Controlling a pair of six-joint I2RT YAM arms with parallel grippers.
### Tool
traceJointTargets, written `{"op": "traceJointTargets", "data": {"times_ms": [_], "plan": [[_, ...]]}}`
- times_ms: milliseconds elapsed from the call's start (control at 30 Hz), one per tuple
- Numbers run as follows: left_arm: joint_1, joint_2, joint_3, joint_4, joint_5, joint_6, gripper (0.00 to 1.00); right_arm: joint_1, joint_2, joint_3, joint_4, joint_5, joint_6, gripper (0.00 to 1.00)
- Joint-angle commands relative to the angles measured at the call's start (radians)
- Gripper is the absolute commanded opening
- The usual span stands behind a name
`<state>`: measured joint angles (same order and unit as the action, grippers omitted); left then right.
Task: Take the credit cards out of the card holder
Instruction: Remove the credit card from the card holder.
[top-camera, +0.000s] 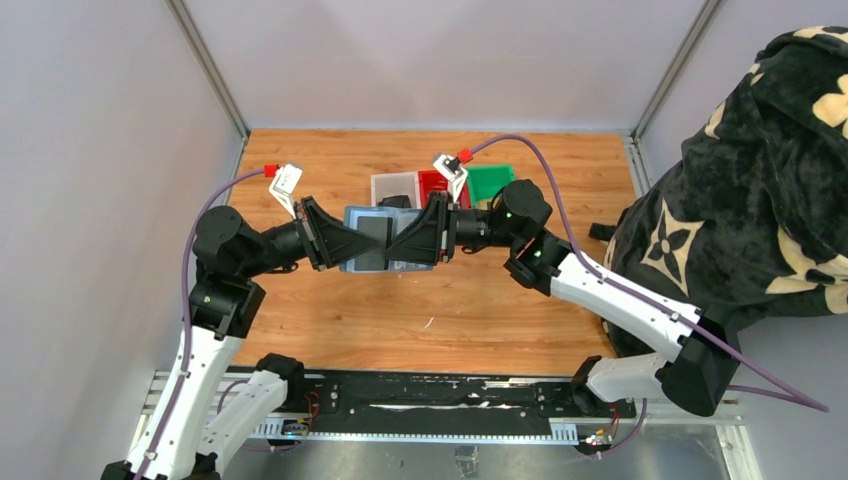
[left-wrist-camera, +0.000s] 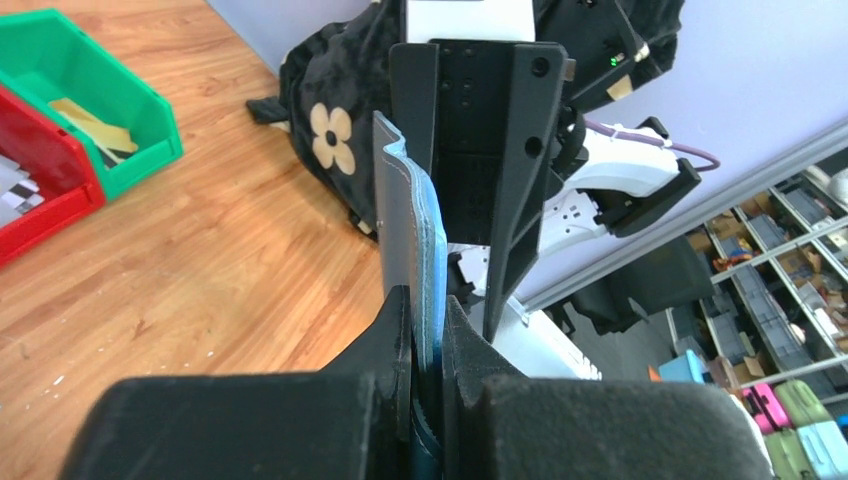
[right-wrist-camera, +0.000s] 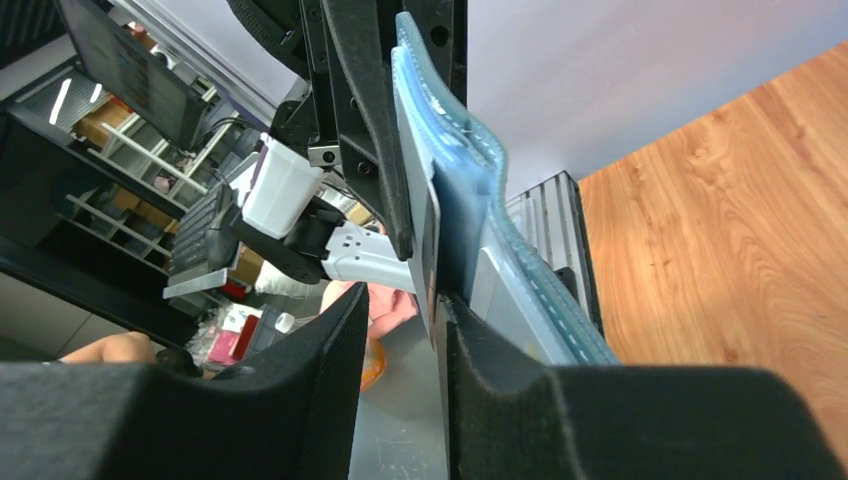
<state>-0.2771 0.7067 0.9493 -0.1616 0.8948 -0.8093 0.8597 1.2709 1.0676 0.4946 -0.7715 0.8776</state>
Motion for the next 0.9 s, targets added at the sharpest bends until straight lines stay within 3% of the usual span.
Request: {"op": "traceJointTargets", "data": {"times_ms": [0, 200, 300, 467, 667, 867], "plan": [[-0.007, -0.026, 0.003, 0.117, 0.103, -0.079, 0.02, 0.008, 0.032, -0.008, 0.1, -0.016, 0.053, 0.3], [-0.007, -0.023, 0.001, 0.146, 0.129, -0.118, 0.07, 0.007, 0.021, -0.032, 0.181, -0.024, 0.097, 0.11], [-0.007, -0.023, -0.002, 0.193, 0.138, -0.162, 0.2, 0.006, -0.001, -0.055, 0.204, -0.016, 0.1, 0.0], [-0.007, -0.023, 0.004, 0.236, 0.153, -0.214, 0.23, 0.004, -0.024, -0.08, 0.213, -0.01, 0.098, 0.0], [-0.007, -0.027, 0.018, 0.246, 0.153, -0.225, 0.11, -0.004, -0.06, -0.113, 0.228, -0.005, 0.098, 0.0], [-0.007, -0.029, 0.026, 0.248, 0.147, -0.229, 0.06, -0.007, -0.087, -0.144, 0.239, 0.006, 0.098, 0.0]]}}
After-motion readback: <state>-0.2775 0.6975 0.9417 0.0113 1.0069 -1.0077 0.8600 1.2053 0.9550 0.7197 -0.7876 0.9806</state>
